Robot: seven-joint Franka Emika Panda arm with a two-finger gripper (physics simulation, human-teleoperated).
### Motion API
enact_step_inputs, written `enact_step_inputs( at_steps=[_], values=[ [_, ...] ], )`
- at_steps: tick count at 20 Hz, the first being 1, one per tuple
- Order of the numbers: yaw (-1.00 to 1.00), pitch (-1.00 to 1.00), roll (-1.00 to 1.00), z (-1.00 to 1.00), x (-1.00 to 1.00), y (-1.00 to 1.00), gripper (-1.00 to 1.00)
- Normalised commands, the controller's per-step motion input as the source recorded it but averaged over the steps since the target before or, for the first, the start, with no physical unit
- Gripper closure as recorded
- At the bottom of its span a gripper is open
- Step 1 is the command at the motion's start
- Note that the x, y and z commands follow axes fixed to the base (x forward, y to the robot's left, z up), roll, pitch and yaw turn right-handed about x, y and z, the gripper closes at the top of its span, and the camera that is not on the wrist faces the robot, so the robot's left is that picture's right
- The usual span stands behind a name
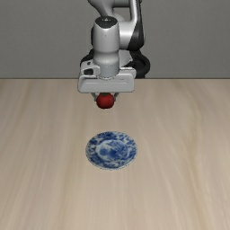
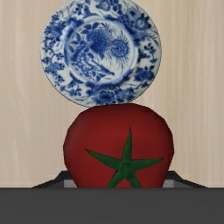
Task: Pick the tomato and place it on the plate
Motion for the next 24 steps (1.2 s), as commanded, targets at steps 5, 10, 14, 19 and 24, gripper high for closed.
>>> enact_step_inputs(
  at_steps=[5, 10, 14, 19, 24],
  values=[
    [0.0, 0.0, 0.0, 0.0, 1.0, 0.0, 1.0],
    [0.0, 0.0, 0.0, 0.0, 0.8, 0.2, 1.0],
    [0.0, 0.0, 0.0, 0.0, 0.0, 0.25, -1.0],
    [0.0, 0.0, 0.0, 0.0, 0.0, 0.0, -1.0],
    [0.0, 0.0, 0.0, 0.0, 0.0, 0.0, -1.0]
  ],
)
